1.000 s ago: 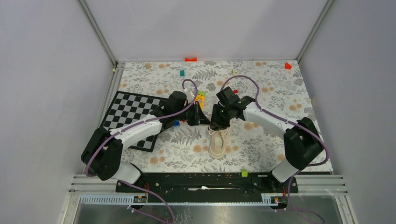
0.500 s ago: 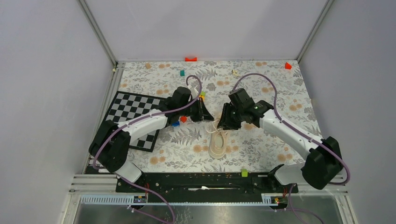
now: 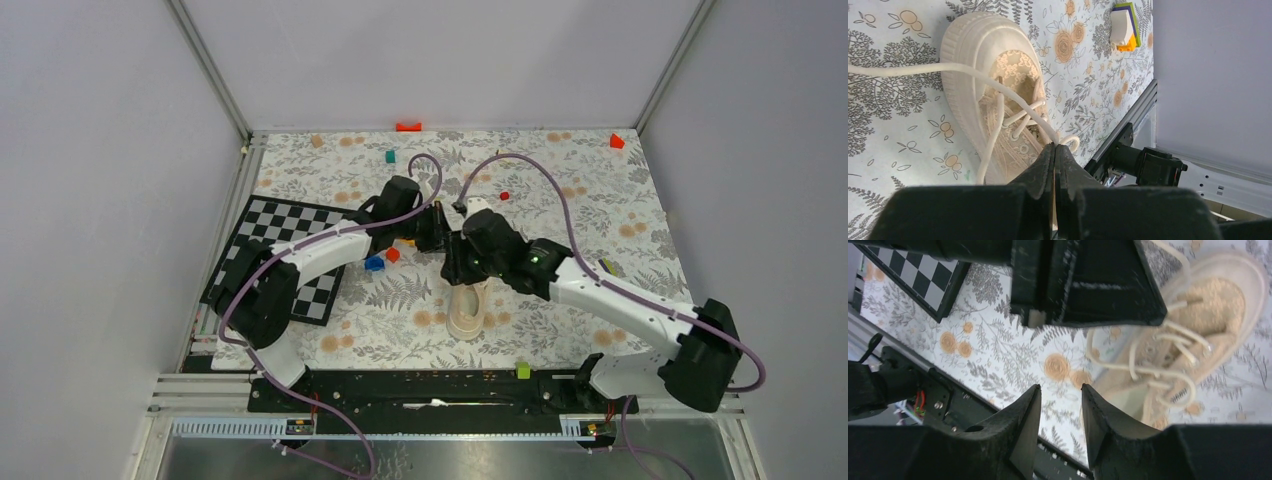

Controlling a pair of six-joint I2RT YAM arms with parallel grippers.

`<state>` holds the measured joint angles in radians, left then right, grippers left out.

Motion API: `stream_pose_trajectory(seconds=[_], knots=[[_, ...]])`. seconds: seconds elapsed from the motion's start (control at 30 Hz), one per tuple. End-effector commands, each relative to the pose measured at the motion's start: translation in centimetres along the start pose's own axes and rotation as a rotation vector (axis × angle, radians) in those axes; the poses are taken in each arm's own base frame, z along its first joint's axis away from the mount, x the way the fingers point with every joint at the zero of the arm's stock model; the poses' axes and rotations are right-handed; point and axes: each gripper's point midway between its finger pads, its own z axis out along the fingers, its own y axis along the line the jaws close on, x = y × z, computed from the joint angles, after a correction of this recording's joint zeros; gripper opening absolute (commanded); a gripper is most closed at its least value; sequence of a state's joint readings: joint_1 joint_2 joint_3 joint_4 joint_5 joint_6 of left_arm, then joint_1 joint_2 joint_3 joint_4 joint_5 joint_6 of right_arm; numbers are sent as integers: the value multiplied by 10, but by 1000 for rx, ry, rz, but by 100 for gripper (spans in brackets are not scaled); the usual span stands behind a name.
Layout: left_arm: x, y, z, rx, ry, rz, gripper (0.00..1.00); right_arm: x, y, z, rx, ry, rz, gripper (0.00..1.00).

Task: Tie the shoes
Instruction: Cross the shoelace with the shoelace.

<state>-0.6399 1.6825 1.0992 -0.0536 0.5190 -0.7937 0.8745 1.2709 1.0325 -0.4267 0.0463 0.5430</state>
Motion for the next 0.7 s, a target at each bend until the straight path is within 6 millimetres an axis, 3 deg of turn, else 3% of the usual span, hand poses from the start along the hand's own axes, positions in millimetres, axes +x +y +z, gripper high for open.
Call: stream_pose_trajectory(seconds=[0.0,0.3,0.67], knots=[[-18,-15,-2,75,-17,14,0,-17,8,32,0,-102,-128,44],[-20,-10,-5,114,26,29,0,-6,-1,67,49,-78,-154,47],[-15,-11,5,248,190,41,0,9,-19,84,112,-44,-166,47]])
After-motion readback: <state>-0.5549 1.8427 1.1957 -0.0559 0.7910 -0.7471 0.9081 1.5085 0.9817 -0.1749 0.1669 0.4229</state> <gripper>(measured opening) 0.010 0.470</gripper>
